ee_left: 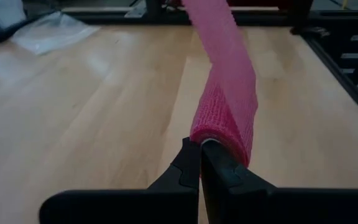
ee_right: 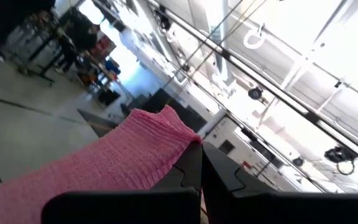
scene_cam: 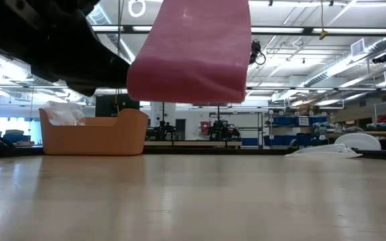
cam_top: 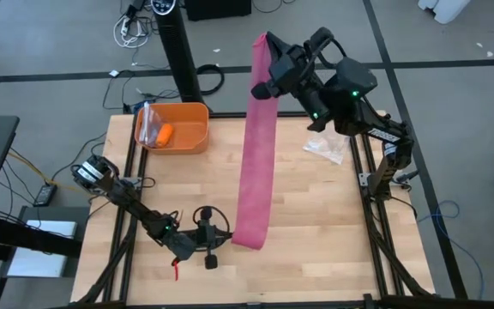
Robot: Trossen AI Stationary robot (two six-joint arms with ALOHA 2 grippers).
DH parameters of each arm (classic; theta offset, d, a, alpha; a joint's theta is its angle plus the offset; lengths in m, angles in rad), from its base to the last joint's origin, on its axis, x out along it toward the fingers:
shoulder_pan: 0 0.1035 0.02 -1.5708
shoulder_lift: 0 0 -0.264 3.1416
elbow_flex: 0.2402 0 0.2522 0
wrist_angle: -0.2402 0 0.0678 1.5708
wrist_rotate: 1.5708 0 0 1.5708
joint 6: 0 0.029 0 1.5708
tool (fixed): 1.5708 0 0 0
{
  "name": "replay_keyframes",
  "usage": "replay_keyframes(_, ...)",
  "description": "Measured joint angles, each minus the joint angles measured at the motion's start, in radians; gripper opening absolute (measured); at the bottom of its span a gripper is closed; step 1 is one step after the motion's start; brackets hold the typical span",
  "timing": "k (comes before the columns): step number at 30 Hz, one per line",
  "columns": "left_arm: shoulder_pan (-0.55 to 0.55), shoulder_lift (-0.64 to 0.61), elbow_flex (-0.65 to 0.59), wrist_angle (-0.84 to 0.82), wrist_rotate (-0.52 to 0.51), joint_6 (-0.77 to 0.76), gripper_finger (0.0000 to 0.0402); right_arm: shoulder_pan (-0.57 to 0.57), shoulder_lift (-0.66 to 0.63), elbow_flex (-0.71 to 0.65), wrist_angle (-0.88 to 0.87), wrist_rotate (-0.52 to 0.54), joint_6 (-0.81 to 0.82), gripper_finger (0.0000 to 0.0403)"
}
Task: Roll bandage
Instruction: Roll the pink bandage
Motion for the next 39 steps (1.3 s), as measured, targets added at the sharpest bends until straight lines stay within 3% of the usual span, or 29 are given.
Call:
replay_keyframes(8,0.019,0.0,-0.001,0.008,0.03,-0.054,0.0005,0.086,0.001,0.007,0.142,-0.025,-0.105,0.0)
replay_keyframes(14,0.002,0.0,0.036,0.089,0.084,0.019,0.0005,0.054,-0.027,0.016,0.227,-0.031,-0.17,0.0)
replay_keyframes(26,0.091,0.001,0.063,-0.071,0.083,-0.201,0.0005,0.09,-0.045,0.017,0.176,-0.101,0.003,0.0)
replay_keyframes(39,0.195,0.001,-0.005,-0.149,0.073,-0.281,0.0005,0.297,-0.02,0.017,0.165,-0.084,0.071,0.0)
